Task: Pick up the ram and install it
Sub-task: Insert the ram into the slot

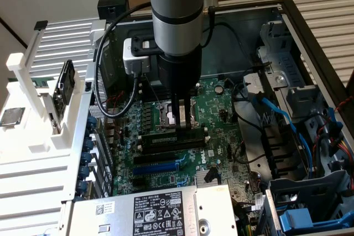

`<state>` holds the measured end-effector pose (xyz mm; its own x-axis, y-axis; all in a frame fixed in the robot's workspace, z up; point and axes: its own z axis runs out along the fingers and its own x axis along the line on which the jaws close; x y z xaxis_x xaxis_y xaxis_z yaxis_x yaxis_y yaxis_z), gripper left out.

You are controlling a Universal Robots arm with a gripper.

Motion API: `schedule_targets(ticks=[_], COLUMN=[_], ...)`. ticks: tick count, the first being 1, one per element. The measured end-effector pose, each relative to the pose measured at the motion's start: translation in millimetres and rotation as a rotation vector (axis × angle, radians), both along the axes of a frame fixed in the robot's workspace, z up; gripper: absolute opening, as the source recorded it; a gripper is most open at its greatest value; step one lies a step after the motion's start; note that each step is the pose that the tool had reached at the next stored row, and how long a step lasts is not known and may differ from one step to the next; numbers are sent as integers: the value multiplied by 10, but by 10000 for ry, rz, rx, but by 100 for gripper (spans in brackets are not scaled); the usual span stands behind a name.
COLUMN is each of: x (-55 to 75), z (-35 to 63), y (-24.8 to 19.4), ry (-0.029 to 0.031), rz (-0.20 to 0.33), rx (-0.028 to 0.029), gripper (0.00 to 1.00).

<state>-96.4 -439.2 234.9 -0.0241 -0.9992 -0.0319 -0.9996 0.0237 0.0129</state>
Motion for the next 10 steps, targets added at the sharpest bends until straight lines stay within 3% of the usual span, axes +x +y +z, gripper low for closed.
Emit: schedule_targets(ticks=[10], x=[-1], z=[12], y=[-9], ry=[0], rz=[1], rx=[0], gripper=[12])
